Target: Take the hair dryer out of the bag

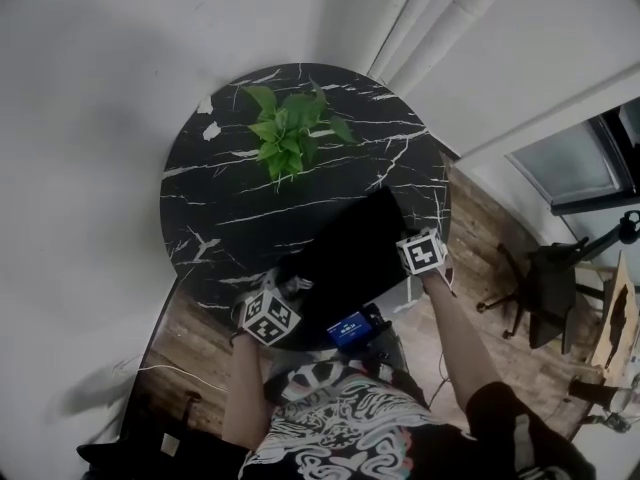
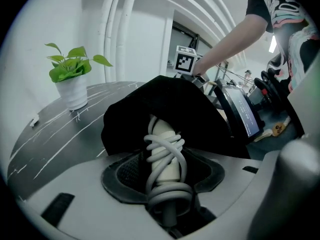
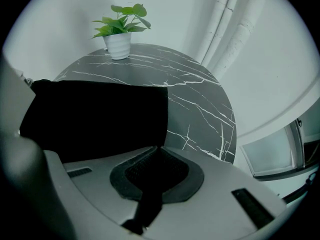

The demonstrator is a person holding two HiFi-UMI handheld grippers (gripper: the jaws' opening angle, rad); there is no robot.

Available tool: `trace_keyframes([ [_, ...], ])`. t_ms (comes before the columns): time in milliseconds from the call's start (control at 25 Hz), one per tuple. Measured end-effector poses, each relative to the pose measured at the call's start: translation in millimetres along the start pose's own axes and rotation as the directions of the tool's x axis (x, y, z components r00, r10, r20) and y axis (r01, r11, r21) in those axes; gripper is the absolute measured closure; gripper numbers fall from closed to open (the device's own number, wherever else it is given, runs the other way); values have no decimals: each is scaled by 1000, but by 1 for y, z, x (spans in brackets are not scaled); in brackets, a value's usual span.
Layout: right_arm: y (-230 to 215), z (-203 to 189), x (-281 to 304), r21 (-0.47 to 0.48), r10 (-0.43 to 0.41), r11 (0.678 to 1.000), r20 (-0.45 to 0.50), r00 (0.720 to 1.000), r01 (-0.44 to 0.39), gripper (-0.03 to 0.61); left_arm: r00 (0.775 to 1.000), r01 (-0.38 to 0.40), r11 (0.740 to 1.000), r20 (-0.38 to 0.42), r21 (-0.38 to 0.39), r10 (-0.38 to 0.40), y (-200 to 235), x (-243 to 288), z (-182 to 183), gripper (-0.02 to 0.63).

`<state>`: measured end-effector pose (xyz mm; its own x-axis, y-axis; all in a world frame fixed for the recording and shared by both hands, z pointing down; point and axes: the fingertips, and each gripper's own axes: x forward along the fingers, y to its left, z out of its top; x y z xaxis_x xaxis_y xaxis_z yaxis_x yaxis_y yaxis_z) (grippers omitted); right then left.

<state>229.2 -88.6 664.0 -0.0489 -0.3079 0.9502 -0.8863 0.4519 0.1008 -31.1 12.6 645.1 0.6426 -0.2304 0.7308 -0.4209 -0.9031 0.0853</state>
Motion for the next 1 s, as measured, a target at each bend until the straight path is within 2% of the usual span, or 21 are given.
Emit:
trace_keyframes([
  [680,-4,-2,0,-13,-75,997,-1,997,75,552,999,-34,999,-33,-10,33,1,-17,-20,396],
  [1000,-7,-3,-3,7,-118,993,-5,993,118,552,995,-74,996,-75,-57,70,9,-45,-54,407],
])
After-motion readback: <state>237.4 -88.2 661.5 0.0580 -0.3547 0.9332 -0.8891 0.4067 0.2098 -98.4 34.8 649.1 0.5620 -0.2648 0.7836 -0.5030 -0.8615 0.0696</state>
